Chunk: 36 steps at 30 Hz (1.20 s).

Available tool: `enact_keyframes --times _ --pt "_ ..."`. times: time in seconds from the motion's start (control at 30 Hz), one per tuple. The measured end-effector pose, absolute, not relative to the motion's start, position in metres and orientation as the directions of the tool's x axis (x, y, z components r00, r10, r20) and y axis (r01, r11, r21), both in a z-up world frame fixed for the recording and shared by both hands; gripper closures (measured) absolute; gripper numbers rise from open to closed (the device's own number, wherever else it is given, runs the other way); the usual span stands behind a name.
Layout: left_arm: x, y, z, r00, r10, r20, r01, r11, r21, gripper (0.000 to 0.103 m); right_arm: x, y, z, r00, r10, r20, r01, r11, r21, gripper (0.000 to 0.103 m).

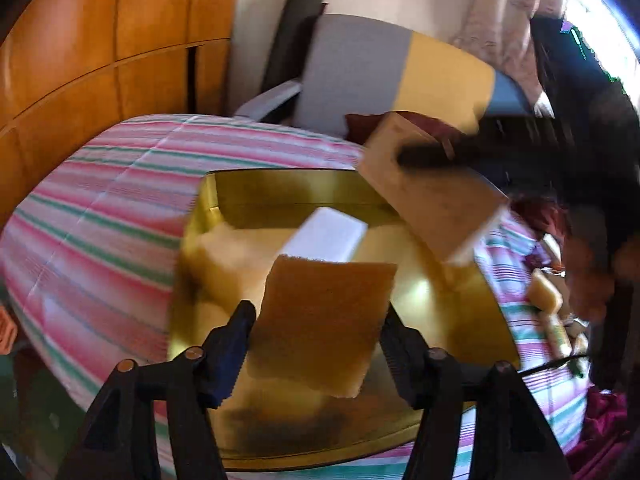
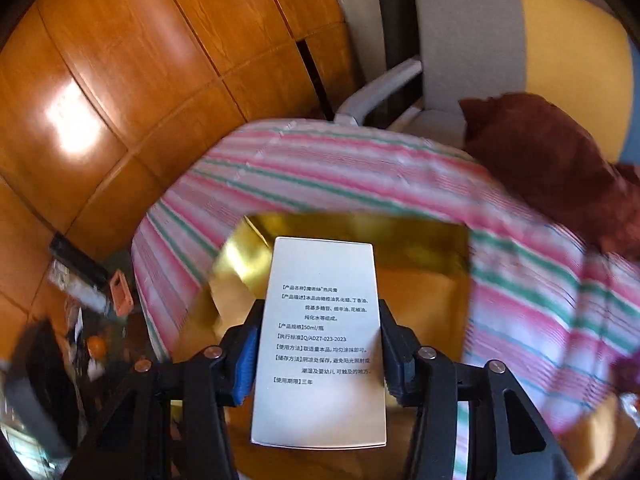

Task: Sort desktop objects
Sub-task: 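Carry the box and sponge to the gold tray and release both, then move both tools back to the pile of items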

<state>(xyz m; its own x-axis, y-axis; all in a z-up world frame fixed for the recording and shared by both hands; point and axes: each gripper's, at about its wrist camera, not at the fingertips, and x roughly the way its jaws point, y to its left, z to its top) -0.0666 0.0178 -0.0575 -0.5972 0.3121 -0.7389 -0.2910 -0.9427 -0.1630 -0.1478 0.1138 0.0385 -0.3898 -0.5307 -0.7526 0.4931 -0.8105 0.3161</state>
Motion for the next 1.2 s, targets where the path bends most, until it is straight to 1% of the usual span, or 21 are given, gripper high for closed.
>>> enact_keyframes --times 0.03,0.07,0.13,0.2,0.27,0.4,0.47,0.67,0.8,0.87,0.93,1.03,1.2 --pt "-0.067 0.012 -0.058 -0.603 0.303 -0.738 -0.276 -0.947 -0.163 0.038 -0.151 0.105 0.04 -0.387 -0.541 -0.746 0.493 -0.806 0.328 0.043" --pt "-0.067 0.008 -0.059 -0.603 0.299 -0.74 -0.265 -0.95 -0.167 0.037 -0.154 0.098 0.042 -0.388 -0.55 -0.74 0.49 -0.803 0.34 0.034" --pt "-0.066 0.0 -0.061 -0.609 0.285 -0.74 -0.245 -0.955 -0.166 0.035 -0.157 0.086 0.048 -0.392 -0.574 -0.719 0.488 -0.792 0.366 0.024" --pt "-0.063 -0.009 -0.063 -0.621 0.26 -0.74 -0.217 -0.964 -0.156 0.031 -0.156 0.08 0.05 -0.387 -0.583 -0.714 0.491 -0.786 0.376 0.023" --pt "-0.062 -0.015 -0.066 -0.62 0.249 -0.744 -0.197 -0.967 -0.159 0.03 -0.149 0.076 0.048 -0.377 -0.585 -0.718 0.502 -0.781 0.373 0.023" --pt "-0.054 -0.019 -0.063 -0.626 0.239 -0.742 -0.175 -0.971 -0.165 0.03 -0.13 0.081 0.039 -0.378 -0.547 -0.747 0.514 -0.795 0.322 0.023" --pt "-0.048 -0.019 -0.058 -0.639 0.233 -0.733 -0.173 -0.972 -0.158 0.027 -0.119 0.089 0.034 -0.379 -0.535 -0.755 0.51 -0.802 0.312 0.022" --pt "-0.035 -0.007 -0.041 -0.664 0.228 -0.712 -0.188 -0.973 -0.136 0.025 -0.092 0.119 0.024 -0.421 -0.5 -0.757 0.467 -0.835 0.291 0.02" --pt "-0.029 0.006 -0.034 -0.667 0.243 -0.705 -0.227 -0.967 -0.119 0.025 -0.072 0.139 0.025 -0.464 -0.462 -0.755 0.447 -0.859 0.251 0.018" --pt "-0.024 0.013 -0.031 -0.67 0.242 -0.701 -0.24 -0.965 -0.104 0.025 -0.061 0.149 0.028 -0.495 -0.439 -0.75 0.44 -0.871 0.219 0.015" --pt "-0.02 0.02 -0.03 -0.665 0.253 -0.703 -0.258 -0.961 -0.101 0.025 -0.05 0.156 0.031 -0.522 -0.417 -0.744 0.435 -0.881 0.188 0.013" --pt "-0.016 0.028 -0.028 -0.658 0.265 -0.705 -0.279 -0.955 -0.099 0.025 -0.036 0.167 0.035 -0.564 -0.377 -0.734 0.424 -0.896 0.134 0.012" --pt "-0.009 0.044 -0.029 -0.644 0.272 -0.715 -0.314 -0.946 -0.078 0.025 -0.018 0.18 0.038 -0.602 -0.338 -0.723 0.403 -0.911 0.089 0.01"
